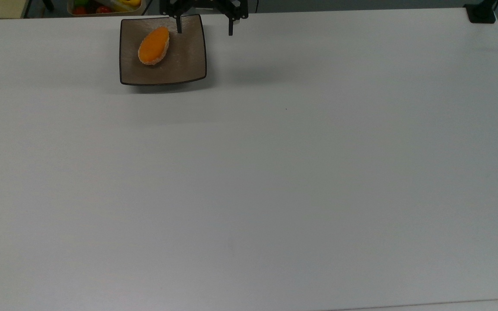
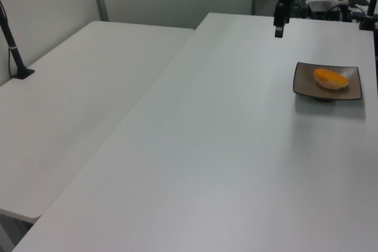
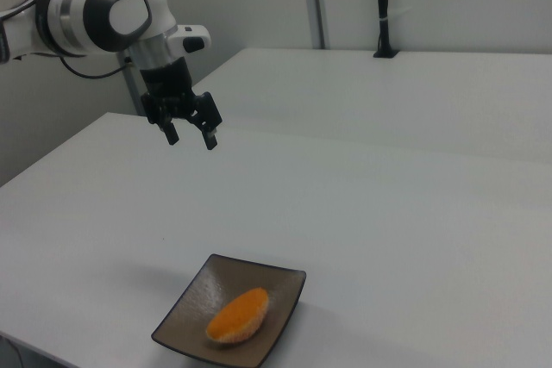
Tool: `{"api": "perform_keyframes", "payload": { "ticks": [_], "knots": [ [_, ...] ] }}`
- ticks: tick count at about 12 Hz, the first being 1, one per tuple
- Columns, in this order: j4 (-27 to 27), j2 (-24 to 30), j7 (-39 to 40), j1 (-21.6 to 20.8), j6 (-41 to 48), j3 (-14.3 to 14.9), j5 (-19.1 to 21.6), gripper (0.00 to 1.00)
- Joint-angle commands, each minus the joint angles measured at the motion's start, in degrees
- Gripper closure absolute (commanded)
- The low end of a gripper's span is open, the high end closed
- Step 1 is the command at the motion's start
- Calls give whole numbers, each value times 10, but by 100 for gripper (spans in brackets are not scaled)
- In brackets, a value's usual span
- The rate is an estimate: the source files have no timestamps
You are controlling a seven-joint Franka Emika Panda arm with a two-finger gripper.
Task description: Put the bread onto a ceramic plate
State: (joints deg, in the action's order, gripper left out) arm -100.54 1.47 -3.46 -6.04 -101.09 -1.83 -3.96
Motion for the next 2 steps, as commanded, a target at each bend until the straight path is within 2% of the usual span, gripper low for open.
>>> {"api": "perform_keyframes", "payload": {
  "ticks": [1, 2],
  "knots": [
    [8, -4, 0, 2, 12, -5, 1, 0],
    [8, -4, 0, 3, 12, -5, 1, 0]
  ]
}}
